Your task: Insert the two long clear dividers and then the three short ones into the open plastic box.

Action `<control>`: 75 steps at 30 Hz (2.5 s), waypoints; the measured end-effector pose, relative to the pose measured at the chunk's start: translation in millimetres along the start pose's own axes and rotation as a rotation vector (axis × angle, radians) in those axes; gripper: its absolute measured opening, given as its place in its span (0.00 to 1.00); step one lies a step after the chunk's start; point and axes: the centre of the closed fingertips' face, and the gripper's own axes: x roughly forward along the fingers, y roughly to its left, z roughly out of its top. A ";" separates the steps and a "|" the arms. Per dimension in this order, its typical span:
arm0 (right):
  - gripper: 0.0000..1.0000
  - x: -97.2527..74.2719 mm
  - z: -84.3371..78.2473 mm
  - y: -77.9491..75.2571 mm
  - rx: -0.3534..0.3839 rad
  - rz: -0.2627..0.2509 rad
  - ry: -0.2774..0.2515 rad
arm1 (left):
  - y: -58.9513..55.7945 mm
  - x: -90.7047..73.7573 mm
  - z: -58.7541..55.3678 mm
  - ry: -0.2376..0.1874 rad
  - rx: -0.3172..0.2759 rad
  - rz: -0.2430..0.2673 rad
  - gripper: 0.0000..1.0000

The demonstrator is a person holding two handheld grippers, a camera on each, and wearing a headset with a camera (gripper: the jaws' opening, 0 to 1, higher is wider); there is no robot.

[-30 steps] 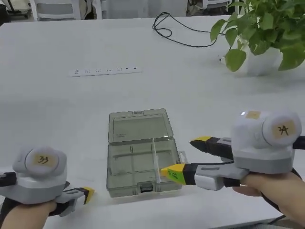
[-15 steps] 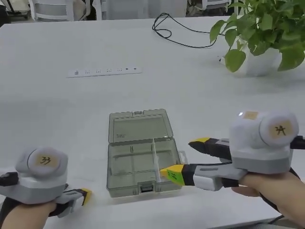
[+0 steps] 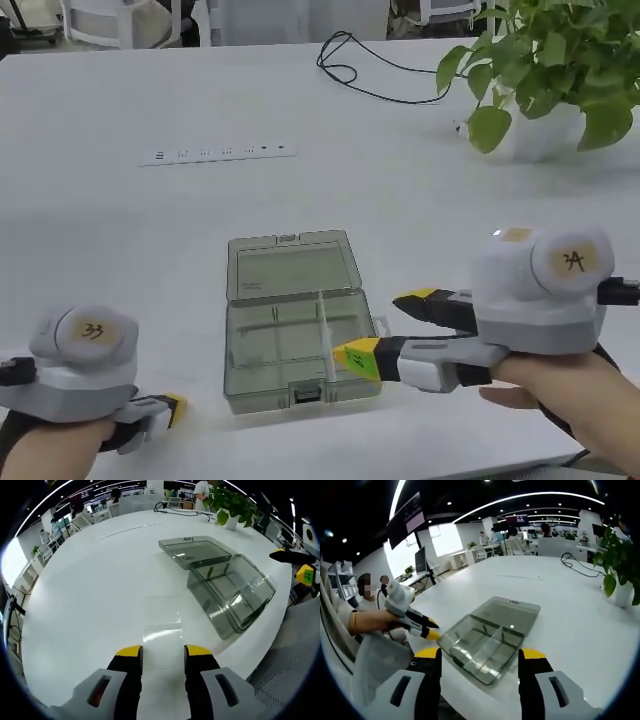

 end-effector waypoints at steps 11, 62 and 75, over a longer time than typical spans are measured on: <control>0.59 10.9 13.3 15.4 0.060 0.021 -0.031 | -7.2 -11.4 11.4 -0.079 -0.048 -0.024 0.30; 0.08 78.4 54.9 102.4 0.575 0.202 -0.179 | -72.3 -97.6 66.4 -0.504 -0.233 -0.285 0.30; 0.07 79.1 52.5 101.5 0.643 0.182 -0.169 | -73.5 -97.0 64.6 -0.492 -0.264 -0.292 0.30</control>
